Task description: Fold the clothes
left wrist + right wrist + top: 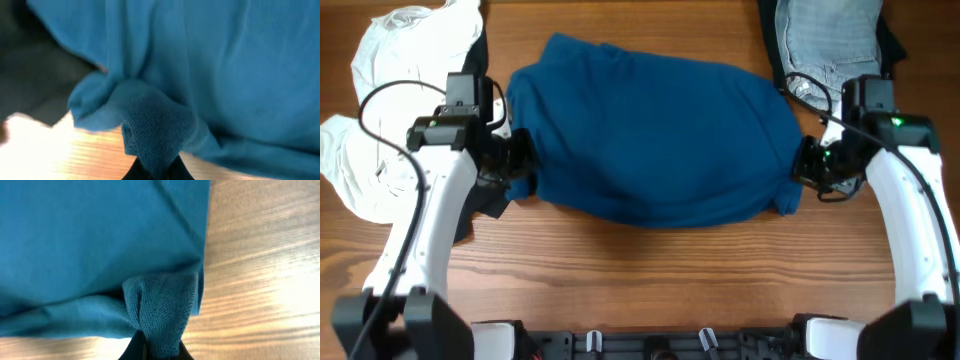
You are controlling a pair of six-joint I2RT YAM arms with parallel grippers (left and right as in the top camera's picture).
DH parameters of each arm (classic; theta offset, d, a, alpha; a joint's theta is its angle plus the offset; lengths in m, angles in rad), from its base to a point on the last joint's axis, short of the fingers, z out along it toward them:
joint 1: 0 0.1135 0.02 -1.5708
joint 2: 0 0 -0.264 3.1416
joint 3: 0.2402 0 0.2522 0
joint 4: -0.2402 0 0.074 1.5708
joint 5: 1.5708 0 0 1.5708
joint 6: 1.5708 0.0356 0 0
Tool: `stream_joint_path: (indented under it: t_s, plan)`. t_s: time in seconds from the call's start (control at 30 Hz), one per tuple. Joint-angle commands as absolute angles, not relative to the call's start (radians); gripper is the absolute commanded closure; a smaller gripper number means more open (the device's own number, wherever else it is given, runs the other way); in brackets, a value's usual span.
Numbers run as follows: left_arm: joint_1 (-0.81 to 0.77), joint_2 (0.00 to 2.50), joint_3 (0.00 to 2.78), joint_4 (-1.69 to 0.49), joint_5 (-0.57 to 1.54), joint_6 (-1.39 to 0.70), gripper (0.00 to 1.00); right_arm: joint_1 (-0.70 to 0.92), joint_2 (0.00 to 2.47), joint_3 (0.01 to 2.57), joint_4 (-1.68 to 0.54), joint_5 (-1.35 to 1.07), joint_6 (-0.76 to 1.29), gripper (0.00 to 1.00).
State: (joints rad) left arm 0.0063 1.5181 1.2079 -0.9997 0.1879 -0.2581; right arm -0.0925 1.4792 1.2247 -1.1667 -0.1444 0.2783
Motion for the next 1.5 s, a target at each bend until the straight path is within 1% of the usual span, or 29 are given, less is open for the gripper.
stream_joint_path:
  t_s: [0.0,0.2,0.43,0.6,0.8,0.9,1.07,1.3,1.47]
  plan:
    - [0.001,1.587,1.2,-0.918,0.187,-0.27,0.96,-0.099,1.52,1.222,-1.11,-0.126,0.261,0.96]
    - [-0.04,1.688,1.2,-0.779,0.186,-0.266,0.96,-0.099,1.577,1.222,-1.012,-0.123,0.261,0.96]
    - [-0.115,1.776,1.2,-0.62,0.181,-0.24,0.96,-0.099,1.656,1.222,-0.955,-0.123,0.237,0.96]
    - [-0.127,1.812,1.2,-0.548,0.127,-0.245,0.96,-0.099,1.729,1.222,-0.923,-0.093,0.237,0.96]
    - [-0.092,1.823,1.2,-0.558,-0.025,-0.278,0.96,-0.153,1.754,1.222,-0.938,-0.045,0.238,0.96]
    - [-0.053,1.823,1.2,-0.556,-0.024,-0.278,0.96,-0.193,1.754,1.222,-0.938,-0.083,0.205,0.96]
    - [-0.012,1.823,1.2,-0.547,-0.025,-0.277,0.96,-0.204,1.754,1.222,-0.934,-0.097,0.182,0.96]
    - [-0.008,1.823,1.2,-0.511,-0.028,-0.278,0.96,-0.204,1.755,1.222,-0.907,-0.105,0.182,0.95]
    - [-0.008,1.823,1.2,-0.485,-0.028,-0.277,0.96,-0.202,1.755,1.222,-0.873,-0.158,0.131,0.96]
